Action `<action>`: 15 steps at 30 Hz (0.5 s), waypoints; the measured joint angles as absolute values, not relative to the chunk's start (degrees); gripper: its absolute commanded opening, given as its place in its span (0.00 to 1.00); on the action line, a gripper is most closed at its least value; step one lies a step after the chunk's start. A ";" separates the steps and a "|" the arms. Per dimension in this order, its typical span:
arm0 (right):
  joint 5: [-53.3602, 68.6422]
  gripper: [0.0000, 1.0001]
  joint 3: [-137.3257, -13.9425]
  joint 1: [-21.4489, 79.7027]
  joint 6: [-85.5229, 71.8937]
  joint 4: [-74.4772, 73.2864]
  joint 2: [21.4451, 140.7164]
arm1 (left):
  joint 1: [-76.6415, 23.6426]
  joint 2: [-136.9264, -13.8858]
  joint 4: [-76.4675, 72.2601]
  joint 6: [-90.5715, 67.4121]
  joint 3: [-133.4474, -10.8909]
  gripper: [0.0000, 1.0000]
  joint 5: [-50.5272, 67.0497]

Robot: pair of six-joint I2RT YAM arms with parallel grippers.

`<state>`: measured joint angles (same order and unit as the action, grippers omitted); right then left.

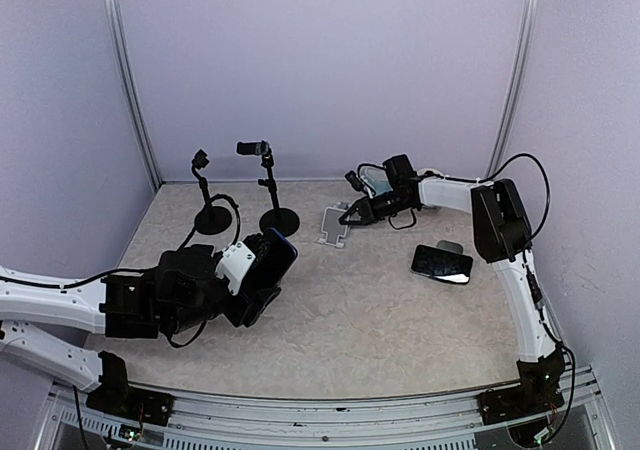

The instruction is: Remove the phone from the phone stand

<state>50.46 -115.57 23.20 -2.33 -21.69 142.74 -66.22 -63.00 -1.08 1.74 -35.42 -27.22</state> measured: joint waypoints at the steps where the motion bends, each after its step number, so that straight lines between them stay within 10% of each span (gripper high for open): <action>1: 50.48 0.00 -116.86 23.11 -2.33 -21.96 143.55 | -66.22 -63.18 -1.21 1.65 -35.42 0.45 -27.18; 6: 50.74 0.00 -122.65 23.07 -2.44 -23.20 147.28 | -66.22 -63.68 -1.37 1.28 -35.42 0.45 -26.98; 15: 50.26 0.37 -122.93 23.07 -2.85 -23.27 147.57 | -66.17 -63.72 -1.74 0.21 -35.42 0.45 -26.98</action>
<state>50.26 -122.93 23.07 -2.85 -23.27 147.57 -66.17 -63.72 -1.74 0.21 -35.42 -26.98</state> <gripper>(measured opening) 0.276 0.749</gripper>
